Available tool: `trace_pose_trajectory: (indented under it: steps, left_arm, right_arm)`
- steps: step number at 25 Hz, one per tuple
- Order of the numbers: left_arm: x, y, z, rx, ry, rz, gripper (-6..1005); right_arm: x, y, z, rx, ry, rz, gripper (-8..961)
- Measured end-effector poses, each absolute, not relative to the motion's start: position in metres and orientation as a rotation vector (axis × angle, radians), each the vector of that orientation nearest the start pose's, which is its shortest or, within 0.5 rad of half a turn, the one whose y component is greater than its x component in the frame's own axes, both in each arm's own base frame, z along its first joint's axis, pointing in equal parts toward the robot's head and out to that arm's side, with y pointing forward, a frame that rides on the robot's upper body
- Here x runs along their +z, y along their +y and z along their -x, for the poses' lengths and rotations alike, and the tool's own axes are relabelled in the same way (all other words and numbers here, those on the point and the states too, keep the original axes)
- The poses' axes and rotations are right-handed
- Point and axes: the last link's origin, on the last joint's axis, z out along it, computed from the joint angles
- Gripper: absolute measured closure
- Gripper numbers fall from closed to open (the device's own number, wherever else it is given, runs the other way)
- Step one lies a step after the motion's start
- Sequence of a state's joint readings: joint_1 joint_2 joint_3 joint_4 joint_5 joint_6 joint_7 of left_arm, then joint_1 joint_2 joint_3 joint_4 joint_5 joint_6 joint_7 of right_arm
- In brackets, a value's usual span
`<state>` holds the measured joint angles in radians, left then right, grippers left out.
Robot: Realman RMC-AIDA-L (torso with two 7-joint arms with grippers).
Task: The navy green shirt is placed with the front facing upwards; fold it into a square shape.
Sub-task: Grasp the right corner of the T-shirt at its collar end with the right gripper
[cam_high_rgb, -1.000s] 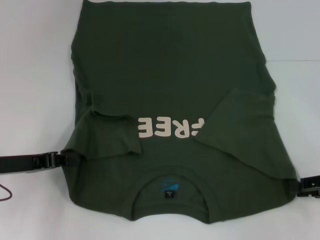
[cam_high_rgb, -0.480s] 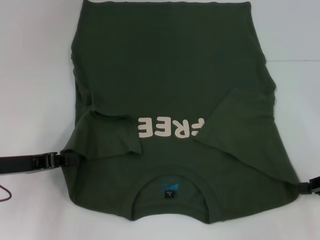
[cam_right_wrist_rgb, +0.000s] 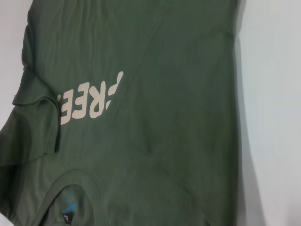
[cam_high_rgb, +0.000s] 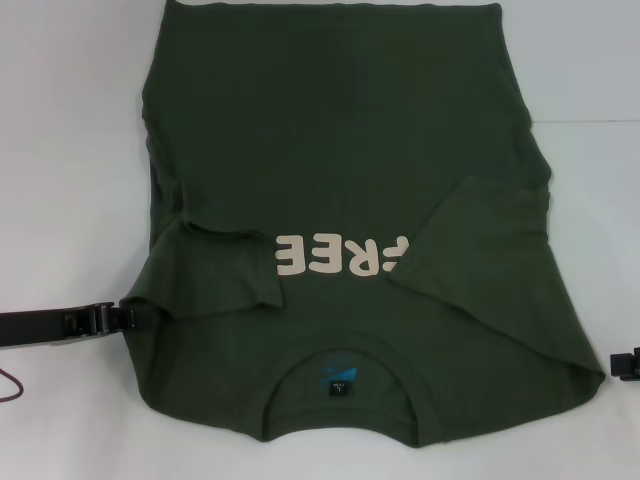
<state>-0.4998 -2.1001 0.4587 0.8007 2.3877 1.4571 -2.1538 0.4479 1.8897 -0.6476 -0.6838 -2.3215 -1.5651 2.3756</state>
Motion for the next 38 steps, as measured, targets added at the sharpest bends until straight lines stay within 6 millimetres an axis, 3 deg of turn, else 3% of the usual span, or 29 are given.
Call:
trace_pose_trajectory:
  steps: [4,15,38]
  left_arm:
    - [0.026,0.323,0.326,-0.462,-1.677,2.186,971]
    - [0.026,0.324,0.326,-0.475,-1.671,2.184,970]
    - [0.024,0.324,0.327,-0.475,-1.673,2.176,971]
  right_arm:
    - [0.073,0.303,-0.355,0.282,1.983,2.109,786]
    - [0.065,0.308,-0.352,0.193,1.994,2.116,368]
    - [0.053,0.315,-0.345,0.198,1.983,2.129,370]
